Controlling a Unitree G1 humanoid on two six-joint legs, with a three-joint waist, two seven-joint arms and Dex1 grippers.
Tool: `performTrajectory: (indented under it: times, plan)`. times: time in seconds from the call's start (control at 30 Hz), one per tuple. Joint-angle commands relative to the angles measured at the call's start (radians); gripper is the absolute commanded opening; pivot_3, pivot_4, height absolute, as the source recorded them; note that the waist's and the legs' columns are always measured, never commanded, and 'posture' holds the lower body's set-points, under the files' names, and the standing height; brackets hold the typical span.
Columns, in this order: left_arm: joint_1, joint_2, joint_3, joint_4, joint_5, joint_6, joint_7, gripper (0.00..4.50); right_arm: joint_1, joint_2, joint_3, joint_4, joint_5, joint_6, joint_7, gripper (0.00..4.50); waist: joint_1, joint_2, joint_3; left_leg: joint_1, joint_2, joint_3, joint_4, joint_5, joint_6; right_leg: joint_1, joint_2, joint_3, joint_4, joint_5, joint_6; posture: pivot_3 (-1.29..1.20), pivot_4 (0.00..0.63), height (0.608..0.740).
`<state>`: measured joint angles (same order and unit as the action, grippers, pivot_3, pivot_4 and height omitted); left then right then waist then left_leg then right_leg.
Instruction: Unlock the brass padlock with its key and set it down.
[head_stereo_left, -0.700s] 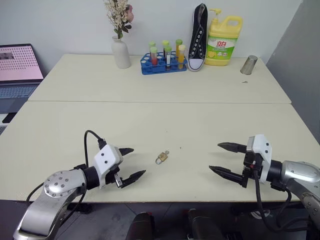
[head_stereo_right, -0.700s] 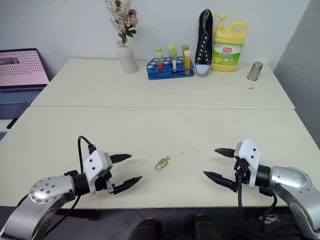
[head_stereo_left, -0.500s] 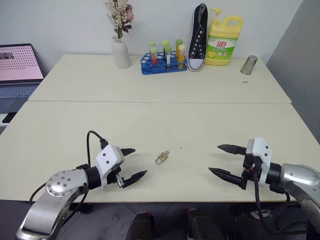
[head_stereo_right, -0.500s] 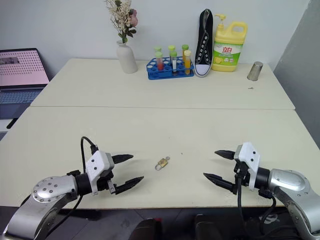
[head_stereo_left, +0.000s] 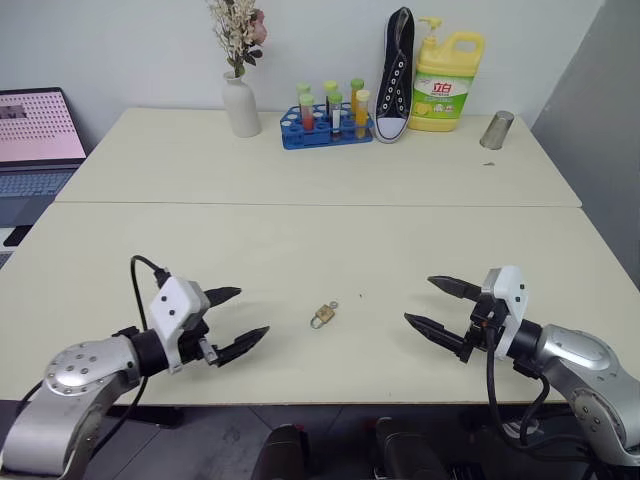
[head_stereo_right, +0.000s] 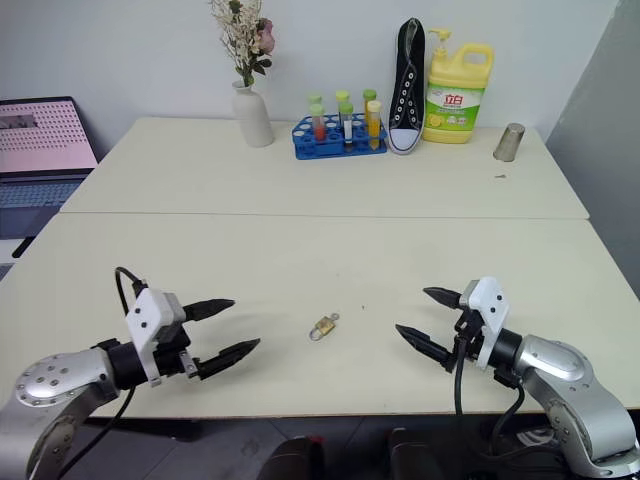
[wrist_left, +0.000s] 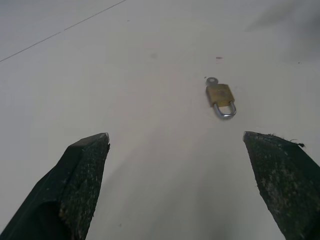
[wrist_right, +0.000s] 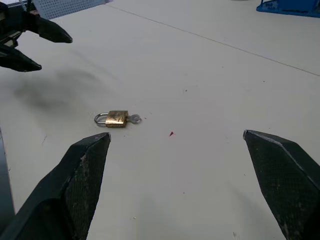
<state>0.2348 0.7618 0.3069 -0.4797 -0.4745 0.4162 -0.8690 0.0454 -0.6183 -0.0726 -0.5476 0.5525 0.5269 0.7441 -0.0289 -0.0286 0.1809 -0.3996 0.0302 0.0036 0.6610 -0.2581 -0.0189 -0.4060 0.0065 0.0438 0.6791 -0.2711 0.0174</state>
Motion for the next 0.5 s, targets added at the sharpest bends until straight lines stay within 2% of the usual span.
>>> performTrajectory:
  times: [0.03, 0.13, 0.3, 0.5]
  plan:
    - [0.028, 0.011, 0.024, -0.008, -0.001, -0.060, -0.048, 4.50, -0.027, -0.004, 0.025, -0.046, 0.014, 0.020, -0.003, 4.46, 0.000, 0.000, 0.000, 0.000, 0.000, 0.000, 0.000, 0.000, 0.000, 0.000, 0.000, 0.000, 0.000, 0.000, 0.000, 0.00, 0.150, 0.740]
    - [0.009, 0.029, 0.005, 0.012, 0.038, -0.104, -0.067, 4.50, -0.039, -0.011, 0.054, -0.049, 0.016, 0.037, 0.007, 4.46, 0.001, 0.000, 0.000, 0.000, 0.000, -0.001, 0.000, 0.000, 0.000, 0.000, 0.000, -0.001, 0.000, 0.000, 0.000, 0.00, 0.150, 0.740]
    - [-0.066, 0.020, -0.062, 0.031, 0.055, -0.099, -0.066, 4.50, -0.057, -0.088, 0.125, -0.038, -0.026, 0.010, 0.105, 4.46, 0.005, 0.000, 0.000, 0.000, 0.000, -0.001, 0.000, 0.000, 0.000, 0.000, 0.000, -0.001, 0.000, -0.001, -0.001, 0.00, 0.150, 0.740]
    - [-0.089, -0.042, -0.181, -0.008, 0.106, -0.042, 0.041, 4.50, -0.093, -0.078, 0.128, -0.020, -0.051, 0.013, 0.068, 4.46, 0.000, 0.000, 0.000, 0.000, 0.000, -0.001, 0.000, 0.000, 0.000, 0.000, 0.000, -0.001, 0.000, 0.000, 0.000, 0.00, 0.150, 0.740]
